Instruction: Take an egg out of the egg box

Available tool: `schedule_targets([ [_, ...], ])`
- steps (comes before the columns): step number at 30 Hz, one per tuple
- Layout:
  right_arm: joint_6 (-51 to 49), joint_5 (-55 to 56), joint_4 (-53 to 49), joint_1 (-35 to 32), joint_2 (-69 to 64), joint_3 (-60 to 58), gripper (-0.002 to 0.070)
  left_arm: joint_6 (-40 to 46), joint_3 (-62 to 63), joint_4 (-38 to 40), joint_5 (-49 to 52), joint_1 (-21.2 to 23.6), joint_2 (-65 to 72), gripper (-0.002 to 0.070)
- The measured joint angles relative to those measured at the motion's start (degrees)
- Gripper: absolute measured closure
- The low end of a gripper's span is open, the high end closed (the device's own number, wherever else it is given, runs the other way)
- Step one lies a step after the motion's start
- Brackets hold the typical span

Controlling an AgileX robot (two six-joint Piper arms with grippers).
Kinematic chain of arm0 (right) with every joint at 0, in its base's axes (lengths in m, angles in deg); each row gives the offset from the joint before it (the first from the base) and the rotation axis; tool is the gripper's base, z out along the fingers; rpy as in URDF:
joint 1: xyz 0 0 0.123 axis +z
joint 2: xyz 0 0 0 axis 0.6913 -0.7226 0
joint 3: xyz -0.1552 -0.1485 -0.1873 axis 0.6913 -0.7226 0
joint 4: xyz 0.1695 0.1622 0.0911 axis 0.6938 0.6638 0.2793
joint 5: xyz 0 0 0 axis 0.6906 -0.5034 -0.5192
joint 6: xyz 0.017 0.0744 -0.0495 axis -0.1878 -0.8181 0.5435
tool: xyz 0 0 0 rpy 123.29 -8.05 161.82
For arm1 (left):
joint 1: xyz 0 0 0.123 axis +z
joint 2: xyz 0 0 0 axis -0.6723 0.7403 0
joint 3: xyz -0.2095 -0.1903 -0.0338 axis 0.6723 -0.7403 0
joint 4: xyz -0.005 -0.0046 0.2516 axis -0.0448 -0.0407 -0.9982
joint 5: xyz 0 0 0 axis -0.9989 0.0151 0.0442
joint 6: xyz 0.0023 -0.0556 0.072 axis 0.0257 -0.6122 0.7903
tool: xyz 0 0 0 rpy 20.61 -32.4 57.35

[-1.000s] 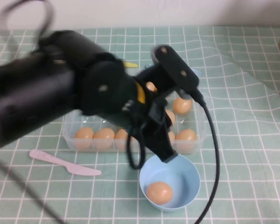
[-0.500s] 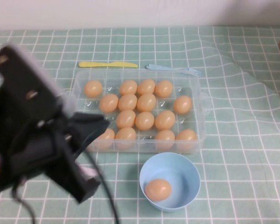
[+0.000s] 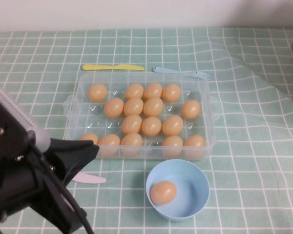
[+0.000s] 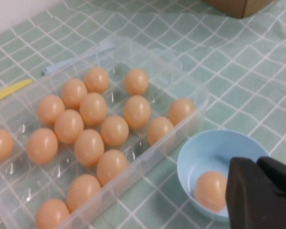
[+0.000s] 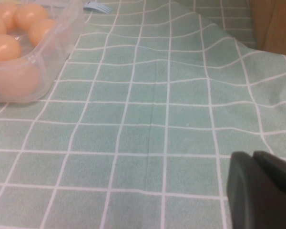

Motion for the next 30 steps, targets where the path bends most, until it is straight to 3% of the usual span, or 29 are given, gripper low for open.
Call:
schedule_targets([
  [8,0.0,0.0,0.0,0.0,0.0,0.0,0.0694,3.6,-6.4,-2.3,-14.6,1.9,-3.7,0.0675],
  [12,0.0,0.0,0.0,0.0,0.0,0.0,0.0694,7.0,-14.1,0.6,-24.7,9.7,-10.2,0.0675],
  [16,0.0,0.0,0.0,0.0,0.0,0.0,0.0694,7.6,-24.6,1.7,-34.9,20.9,-19.1,0.0675],
  [21,0.0,0.0,0.0,0.0,0.0,0.0,0.0694,7.4,-35.0,3.9,-40.0,32.0,-31.0,0.0675],
  [25,0.0,0.0,0.0,0.0,0.0,0.0,0.0694,7.1,-40.0,6.0,-40.0,37.3,-38.3,0.0676],
  [30,0.0,0.0,0.0,0.0,0.0,0.0,0.0694,7.1,-43.3,7.4,-38.3,39.1,-43.0,0.0676],
])
